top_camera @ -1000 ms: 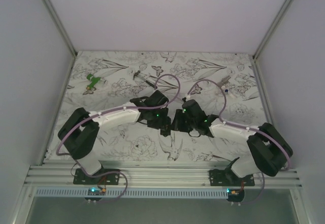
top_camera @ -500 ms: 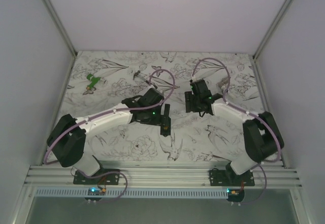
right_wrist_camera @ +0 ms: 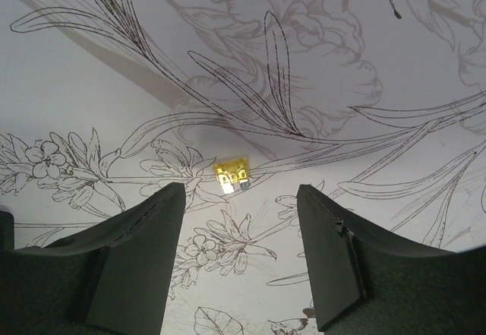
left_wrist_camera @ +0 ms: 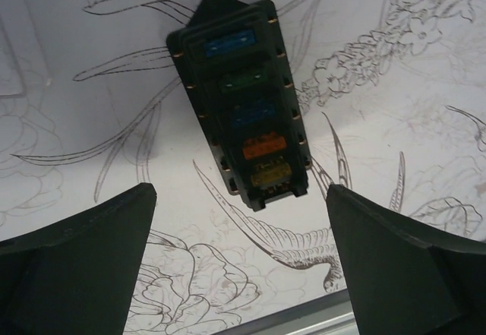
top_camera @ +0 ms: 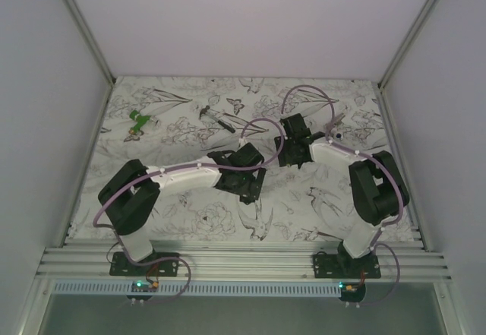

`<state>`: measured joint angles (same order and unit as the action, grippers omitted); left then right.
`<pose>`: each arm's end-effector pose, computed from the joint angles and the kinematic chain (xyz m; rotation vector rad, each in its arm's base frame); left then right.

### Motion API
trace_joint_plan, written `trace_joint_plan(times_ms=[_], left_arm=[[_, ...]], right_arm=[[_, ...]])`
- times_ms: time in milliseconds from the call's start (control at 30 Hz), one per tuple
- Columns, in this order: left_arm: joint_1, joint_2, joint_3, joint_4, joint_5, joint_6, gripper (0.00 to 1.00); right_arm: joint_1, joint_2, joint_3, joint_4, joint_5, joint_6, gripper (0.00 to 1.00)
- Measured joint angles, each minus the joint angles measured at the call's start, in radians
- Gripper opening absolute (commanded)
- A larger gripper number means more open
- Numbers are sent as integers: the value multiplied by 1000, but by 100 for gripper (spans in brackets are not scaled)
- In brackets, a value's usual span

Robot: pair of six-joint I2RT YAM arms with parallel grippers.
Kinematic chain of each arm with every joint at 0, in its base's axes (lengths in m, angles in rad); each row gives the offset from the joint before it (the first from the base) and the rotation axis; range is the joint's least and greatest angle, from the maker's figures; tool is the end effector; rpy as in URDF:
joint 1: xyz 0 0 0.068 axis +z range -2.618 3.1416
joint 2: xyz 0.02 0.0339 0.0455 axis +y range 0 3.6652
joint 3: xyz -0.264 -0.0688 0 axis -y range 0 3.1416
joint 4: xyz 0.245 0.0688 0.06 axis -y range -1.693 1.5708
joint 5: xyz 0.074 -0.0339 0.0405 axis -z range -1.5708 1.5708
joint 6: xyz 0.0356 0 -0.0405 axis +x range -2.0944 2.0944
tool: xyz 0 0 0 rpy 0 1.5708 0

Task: Snap on the fuse box
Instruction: Pick up the fuse from the center of the board.

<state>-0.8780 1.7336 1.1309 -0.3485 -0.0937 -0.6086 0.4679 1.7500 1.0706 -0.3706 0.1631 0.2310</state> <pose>0.2339 -0.2766 0.1955 0.3086 2.5662 -0.4706 0.3147 0.1525 0.1713 -0.2508 2.5865 0.0375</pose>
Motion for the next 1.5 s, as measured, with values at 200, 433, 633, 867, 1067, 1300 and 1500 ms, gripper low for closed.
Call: trace_joint_plan(times_ms=[200, 433, 633, 867, 1067, 1300, 1500], left_arm=[[0, 11, 5, -33, -63, 1, 100], [10, -16, -22, -55, -111, 0, 100], [80, -116, -126, -90, -143, -1, 100], [150, -195, -181, -108, -144, -1, 100], [169, -309, -212, -106, -131, -1, 100], [256, -406, -280, -93, -66, -21, 100], [315, -437, -328, -84, 0, -50, 100]], right_arm=[[0, 23, 10, -1, -15, -14, 68], [0, 31, 18, -10, -23, -19, 67], [0, 43, 48, -27, -25, -37, 65], [-1, 68, 94, -39, -35, -64, 61], [-10, 101, 123, -61, -73, -80, 57], [-13, 113, 125, -109, -113, -99, 52], [-15, 123, 130, -134, -137, -112, 40]])
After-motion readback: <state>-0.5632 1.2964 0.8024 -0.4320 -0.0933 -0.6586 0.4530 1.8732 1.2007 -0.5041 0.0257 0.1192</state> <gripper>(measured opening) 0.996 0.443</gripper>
